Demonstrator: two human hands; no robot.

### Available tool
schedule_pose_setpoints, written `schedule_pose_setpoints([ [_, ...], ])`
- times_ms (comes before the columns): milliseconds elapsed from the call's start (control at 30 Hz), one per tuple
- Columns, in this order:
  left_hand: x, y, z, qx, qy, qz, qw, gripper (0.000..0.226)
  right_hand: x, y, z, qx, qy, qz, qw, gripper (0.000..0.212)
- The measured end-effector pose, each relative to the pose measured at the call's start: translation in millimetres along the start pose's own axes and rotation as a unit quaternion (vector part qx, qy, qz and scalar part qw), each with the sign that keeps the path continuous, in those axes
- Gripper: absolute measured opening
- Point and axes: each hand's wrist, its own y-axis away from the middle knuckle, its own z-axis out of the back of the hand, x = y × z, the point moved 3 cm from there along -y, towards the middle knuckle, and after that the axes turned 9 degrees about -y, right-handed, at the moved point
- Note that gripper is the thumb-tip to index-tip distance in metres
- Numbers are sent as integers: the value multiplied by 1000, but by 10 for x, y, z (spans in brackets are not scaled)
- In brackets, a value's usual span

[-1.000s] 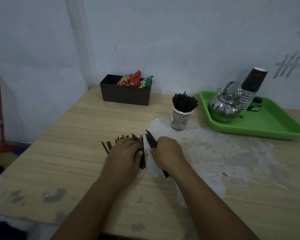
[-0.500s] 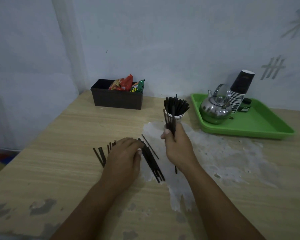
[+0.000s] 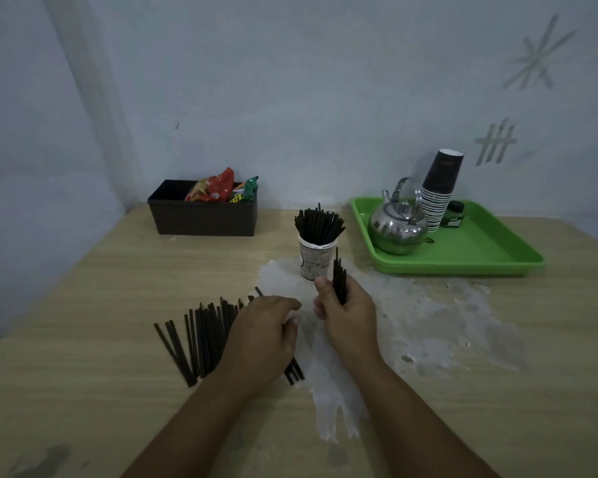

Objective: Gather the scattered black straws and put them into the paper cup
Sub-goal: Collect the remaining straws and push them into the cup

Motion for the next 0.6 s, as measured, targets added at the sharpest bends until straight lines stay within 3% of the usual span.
schedule_pose_setpoints([
  [267,95,-398,65,-48,-9,-3,999,36,24,-180,82,-80,23,10,996,31],
  [400,117,-644,63,-57,-20,-33,998,41,62,-340,124,-130,-41,-24,990,46],
  [600,192,-853,-2,-54,-41,-60,996,51,367,-614,73,-170,-144,35,974,43],
])
